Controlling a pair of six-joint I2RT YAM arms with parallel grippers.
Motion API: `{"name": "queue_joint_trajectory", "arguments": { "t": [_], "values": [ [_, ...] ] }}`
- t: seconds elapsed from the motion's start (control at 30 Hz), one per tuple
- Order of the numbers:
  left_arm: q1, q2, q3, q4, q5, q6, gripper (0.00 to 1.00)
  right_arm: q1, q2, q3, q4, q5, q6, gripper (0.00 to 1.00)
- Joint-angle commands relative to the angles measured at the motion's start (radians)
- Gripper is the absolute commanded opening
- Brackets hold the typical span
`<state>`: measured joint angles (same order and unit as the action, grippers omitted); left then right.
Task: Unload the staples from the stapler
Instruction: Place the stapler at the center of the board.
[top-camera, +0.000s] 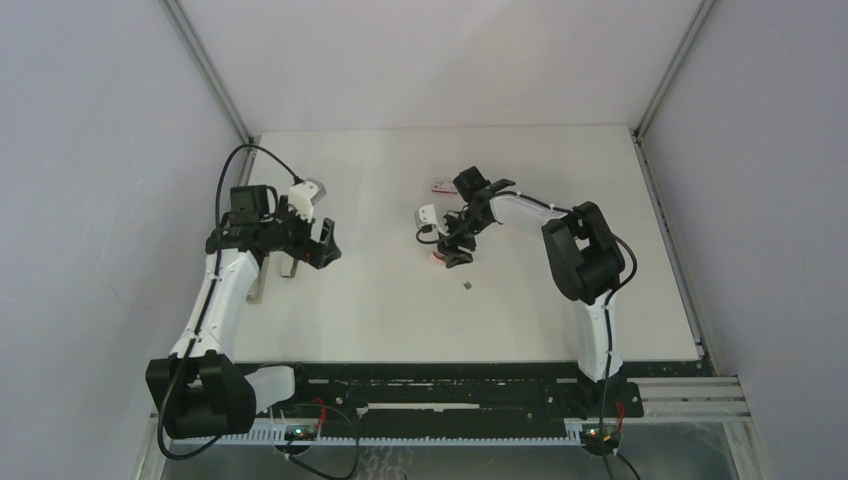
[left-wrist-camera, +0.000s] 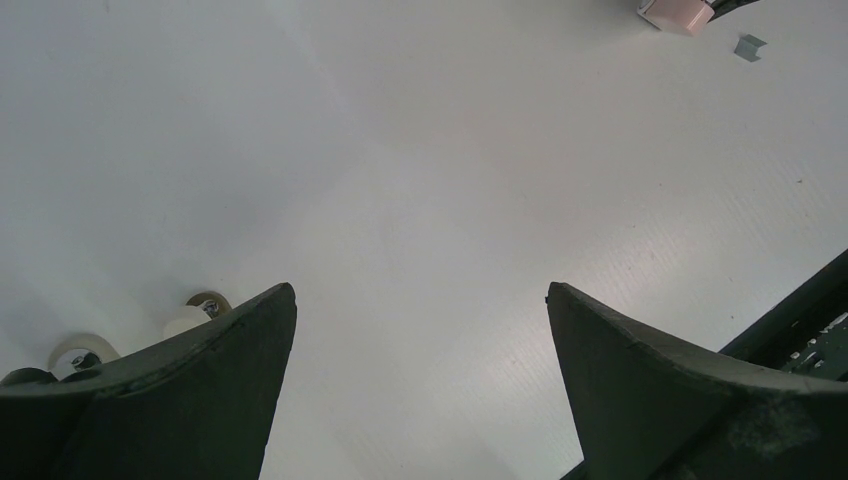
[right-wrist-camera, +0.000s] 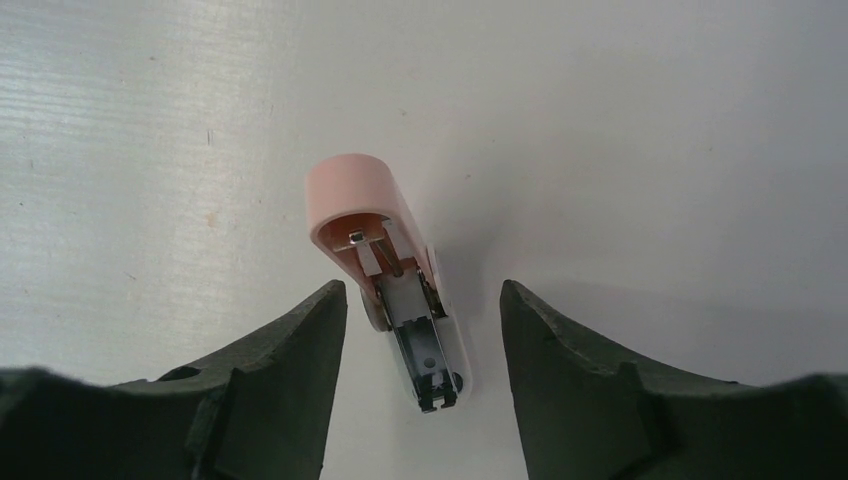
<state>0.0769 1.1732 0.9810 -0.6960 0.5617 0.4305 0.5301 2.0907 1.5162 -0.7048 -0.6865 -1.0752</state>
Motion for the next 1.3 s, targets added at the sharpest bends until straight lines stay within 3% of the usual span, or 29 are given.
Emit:
{"name": "queue_joint_trajectory", "arguments": {
  "t": [0.0,0.47,0.9,1.27],
  "values": [
    [0.011,-0.023,-0.016,0.026,0.039,0.013,1.00,0.017,0.009,0.041,-0.011,-0.010,0.012,0.56],
    [0.016,-0.014,-0.015,0.023,0.056,0.014,1.00,0.036,0.016,0.044,-0.017,0.041,0.005,0.36],
    [0.017,-0.009,-0.015,0.023,0.060,0.017,1.00,0.062,0.004,0.053,0.125,0.050,0.155,0.32],
    [0.018,-0.009,-0.012,0.024,0.058,0.015,1.00,0.130,0.134,0.239,0.223,0.188,0.370,0.30]
  ]
}}
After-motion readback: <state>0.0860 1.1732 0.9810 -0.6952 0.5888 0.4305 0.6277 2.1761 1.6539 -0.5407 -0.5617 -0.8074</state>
